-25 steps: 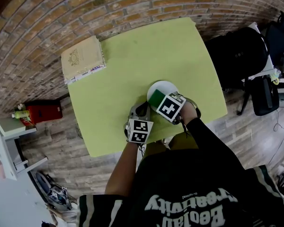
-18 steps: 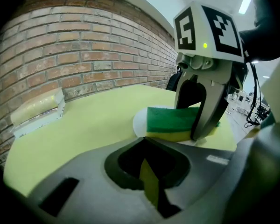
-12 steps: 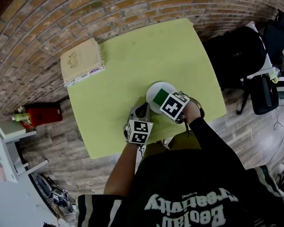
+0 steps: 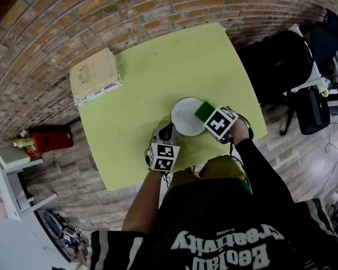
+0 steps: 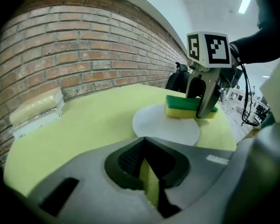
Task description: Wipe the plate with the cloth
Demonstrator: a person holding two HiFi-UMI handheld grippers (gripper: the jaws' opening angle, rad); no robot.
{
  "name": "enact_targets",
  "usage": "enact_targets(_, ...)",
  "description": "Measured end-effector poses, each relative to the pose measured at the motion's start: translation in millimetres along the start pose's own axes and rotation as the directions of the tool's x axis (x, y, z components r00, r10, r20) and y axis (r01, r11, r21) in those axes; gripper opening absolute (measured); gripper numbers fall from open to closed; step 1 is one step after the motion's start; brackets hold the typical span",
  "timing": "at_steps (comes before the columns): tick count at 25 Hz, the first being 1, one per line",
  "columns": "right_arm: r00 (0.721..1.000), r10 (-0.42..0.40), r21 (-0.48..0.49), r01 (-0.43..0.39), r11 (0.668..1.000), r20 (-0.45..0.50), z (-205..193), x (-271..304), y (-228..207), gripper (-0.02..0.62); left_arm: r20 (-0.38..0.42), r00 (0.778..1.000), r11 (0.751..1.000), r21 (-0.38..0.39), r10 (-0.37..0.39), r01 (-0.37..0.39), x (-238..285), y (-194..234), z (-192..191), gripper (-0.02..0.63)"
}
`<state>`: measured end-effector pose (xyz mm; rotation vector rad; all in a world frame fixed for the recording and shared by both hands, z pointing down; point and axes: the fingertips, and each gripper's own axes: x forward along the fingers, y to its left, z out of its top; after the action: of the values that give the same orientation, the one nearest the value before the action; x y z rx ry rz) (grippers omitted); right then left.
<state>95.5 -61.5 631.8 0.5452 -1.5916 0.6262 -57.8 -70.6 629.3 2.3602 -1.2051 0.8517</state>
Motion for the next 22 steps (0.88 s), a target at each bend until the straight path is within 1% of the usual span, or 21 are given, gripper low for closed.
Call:
enact_targets(4, 1.000, -0.011, 0.010, 0.011, 1.000, -0.010, -11.9, 4.7, -3.9, 0.316, 0.000, 1.000, 1.000, 0.000, 0.001, -0.001, -0.2, -0.1, 0.2, 0.006)
enact_targets(7, 1.000, -0.013, -0.003, 0.013, 1.000, 0.009, -10.4, 8.7, -1.8, 0.318, 0.002, 1.000, 1.000, 0.000, -0.002, 0.002, 0.4, 0.1, 0.3, 0.006)
enact_targets(11, 1.000, -0.023, 0.008, 0.023, 1.000, 0.017, -11.4, 9.1, -3.3, 0.322, 0.001, 1.000, 1.000, -0.001, -0.002, 0.002, 0.6, 0.0, -0.4, 0.006)
enact_targets(19, 0.995, -0.027, 0.038, 0.023, 0.999, 0.096, -11.0, 15.4, -2.6, 0.337, 0.003, 1.000, 1.000, 0.002, 0.000, 0.000, 0.3, -0.2, 0.7, 0.006)
enact_targets(22, 0.991, -0.024, 0.031, 0.020, 0.999, 0.134, -10.5, 15.9, -2.1, 0.339, 0.002, 1.000, 1.000, 0.004, 0.003, -0.003, -0.3, 1.0, 0.0, 0.006)
